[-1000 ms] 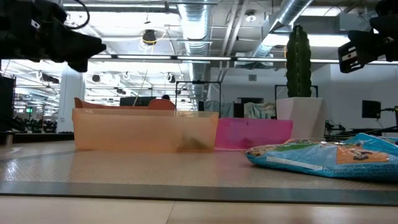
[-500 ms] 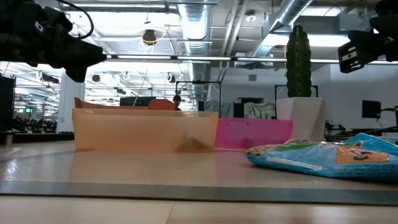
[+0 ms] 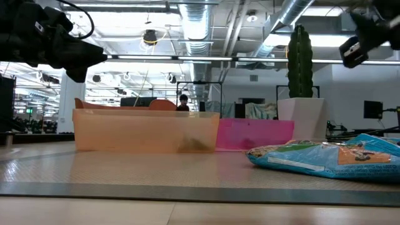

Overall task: Pick and place Granola Bars by type
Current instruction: Put the red granola bar into the red bin

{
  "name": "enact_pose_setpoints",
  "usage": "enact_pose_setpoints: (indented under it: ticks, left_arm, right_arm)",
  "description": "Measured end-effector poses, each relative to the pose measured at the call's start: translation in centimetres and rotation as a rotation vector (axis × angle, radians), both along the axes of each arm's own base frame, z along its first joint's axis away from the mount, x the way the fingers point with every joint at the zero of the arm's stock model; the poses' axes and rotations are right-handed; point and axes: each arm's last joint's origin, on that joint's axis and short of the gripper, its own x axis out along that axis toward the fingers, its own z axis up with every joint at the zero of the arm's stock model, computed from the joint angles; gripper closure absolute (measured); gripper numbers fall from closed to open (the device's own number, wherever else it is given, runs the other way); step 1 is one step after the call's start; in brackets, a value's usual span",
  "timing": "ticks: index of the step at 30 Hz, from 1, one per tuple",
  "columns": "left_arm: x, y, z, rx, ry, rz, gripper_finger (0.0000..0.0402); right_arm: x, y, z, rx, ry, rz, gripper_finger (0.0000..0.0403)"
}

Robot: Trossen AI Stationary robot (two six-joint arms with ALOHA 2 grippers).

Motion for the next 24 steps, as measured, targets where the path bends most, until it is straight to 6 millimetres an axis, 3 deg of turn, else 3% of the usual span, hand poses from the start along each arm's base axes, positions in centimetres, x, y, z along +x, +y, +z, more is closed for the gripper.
enact_pose_setpoints:
  ticks: [4,6,15,24]
  left_arm:
    - [0.0,0.0,0.0,0.007,0.001,0.0,0.0301]
    - [0.0,0.0,0.0,0.005,0.0,-0.001,0.0301]
    - [0.0,0.0,0.0,0.001,0.0,-0.001,0.0301]
    - [0.0,0.0,0.0,0.001,0.0,-0.001,0.0301]
  right_arm:
    - [-0.3,-0.4,1.6,0.351,-0.062,0.015,0.0274]
    - [-0.4,-0.6,1.9,0.424,-0.082,-0.018,0.0275]
    - [0.3,-1.1,1.9,0.32,0.099,-0.175,0.0274]
    - [2.5,-1.3,4.8,0.281,0.469,-0.304,0.0274]
